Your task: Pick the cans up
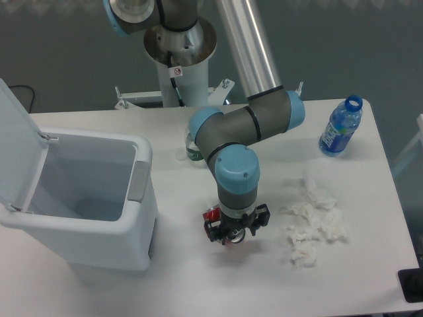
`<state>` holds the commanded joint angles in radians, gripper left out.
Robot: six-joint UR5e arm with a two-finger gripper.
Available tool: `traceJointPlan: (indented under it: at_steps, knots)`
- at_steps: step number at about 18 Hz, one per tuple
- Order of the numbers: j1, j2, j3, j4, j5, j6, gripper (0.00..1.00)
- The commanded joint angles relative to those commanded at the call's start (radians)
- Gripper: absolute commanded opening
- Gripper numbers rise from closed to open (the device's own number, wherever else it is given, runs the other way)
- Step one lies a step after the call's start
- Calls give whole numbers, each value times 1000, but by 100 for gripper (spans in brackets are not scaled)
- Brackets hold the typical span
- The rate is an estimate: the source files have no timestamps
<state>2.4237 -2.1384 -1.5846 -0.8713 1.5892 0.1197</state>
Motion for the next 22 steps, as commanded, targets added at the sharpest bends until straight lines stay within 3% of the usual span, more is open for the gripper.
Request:
traceJointPlan:
  at_steps: [8, 11, 13, 19, 22]
  knots:
    - [-2, -3, -25, 2, -6, -14, 99]
    - [-3, -2, -26, 2, -6, -11, 77]
    - [-3, -2, -26, 2, -6, -8, 70]
    - [-3, 0, -26, 2, -6, -5, 68]
    - [-6, 2, -26, 2, -8, -6, 61]
